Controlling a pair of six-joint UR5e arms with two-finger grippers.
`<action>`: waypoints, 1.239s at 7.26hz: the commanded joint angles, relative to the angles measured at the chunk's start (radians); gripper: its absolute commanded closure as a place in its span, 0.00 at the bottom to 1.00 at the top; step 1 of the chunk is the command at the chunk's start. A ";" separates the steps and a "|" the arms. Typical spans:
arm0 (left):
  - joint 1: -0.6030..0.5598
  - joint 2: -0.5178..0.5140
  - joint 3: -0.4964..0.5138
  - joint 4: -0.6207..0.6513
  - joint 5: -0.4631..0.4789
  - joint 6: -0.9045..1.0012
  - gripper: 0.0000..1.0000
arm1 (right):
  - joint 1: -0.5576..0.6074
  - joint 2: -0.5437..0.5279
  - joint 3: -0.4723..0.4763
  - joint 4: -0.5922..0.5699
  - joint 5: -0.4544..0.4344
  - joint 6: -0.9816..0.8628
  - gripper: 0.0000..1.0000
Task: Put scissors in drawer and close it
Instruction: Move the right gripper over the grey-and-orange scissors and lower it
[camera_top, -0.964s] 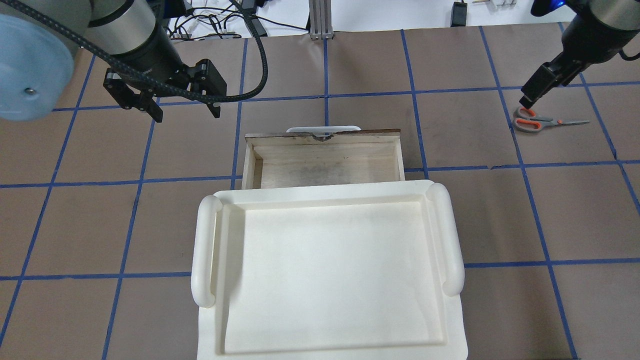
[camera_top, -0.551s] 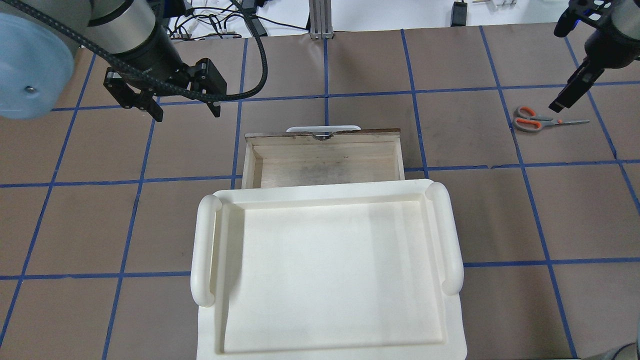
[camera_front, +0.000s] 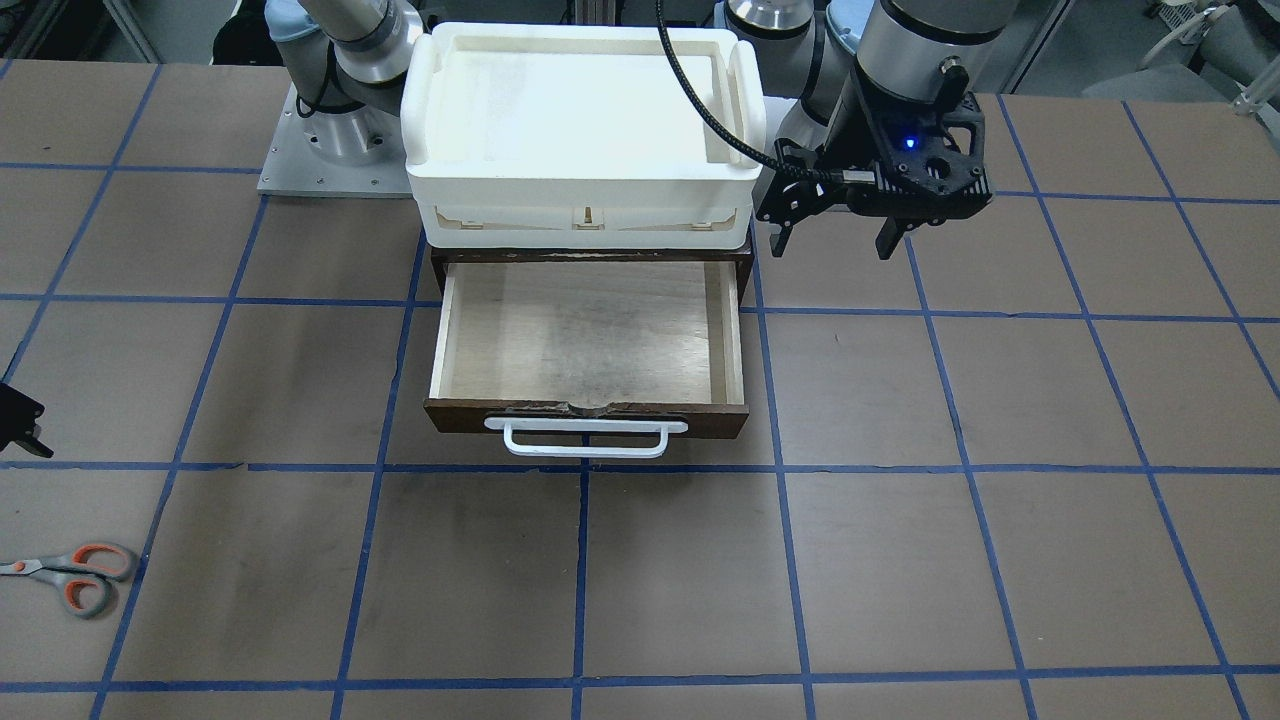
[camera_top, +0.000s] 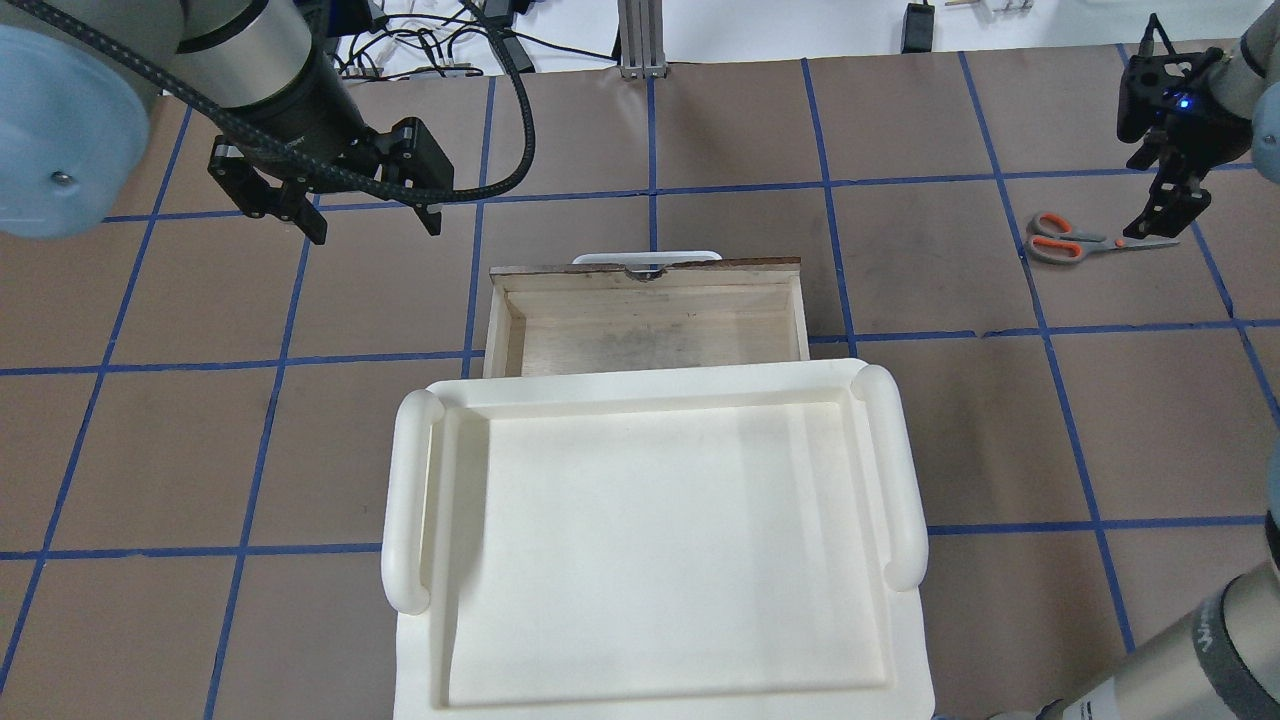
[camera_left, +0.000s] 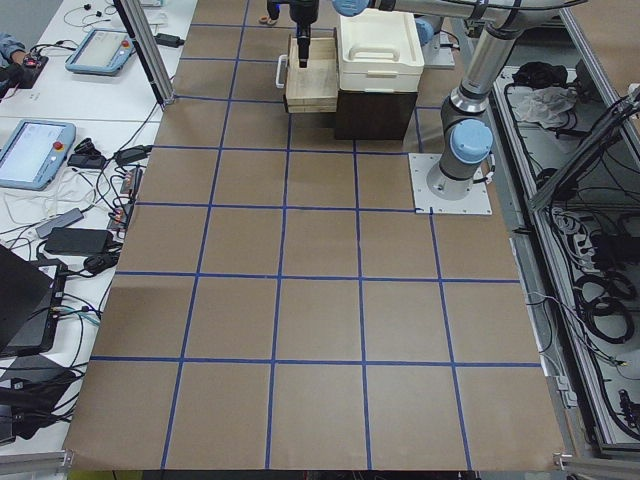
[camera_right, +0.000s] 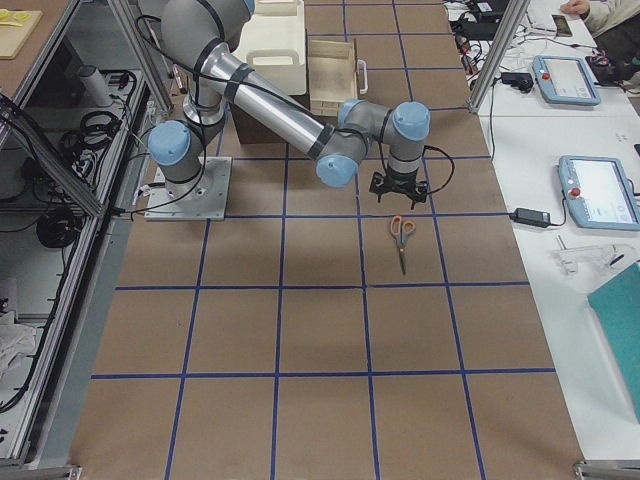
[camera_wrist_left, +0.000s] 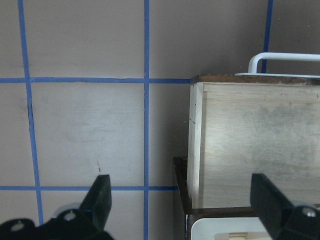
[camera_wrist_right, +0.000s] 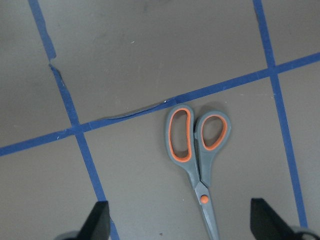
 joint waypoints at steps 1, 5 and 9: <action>0.000 0.000 0.000 -0.008 0.000 0.000 0.00 | -0.004 0.075 -0.035 -0.013 -0.057 -0.185 0.01; 0.003 0.000 0.001 -0.042 0.000 -0.006 0.00 | -0.004 0.164 -0.055 -0.108 -0.048 -0.333 0.01; 0.003 0.000 0.001 -0.044 0.002 -0.006 0.00 | -0.004 0.220 -0.064 -0.167 -0.047 -0.345 0.04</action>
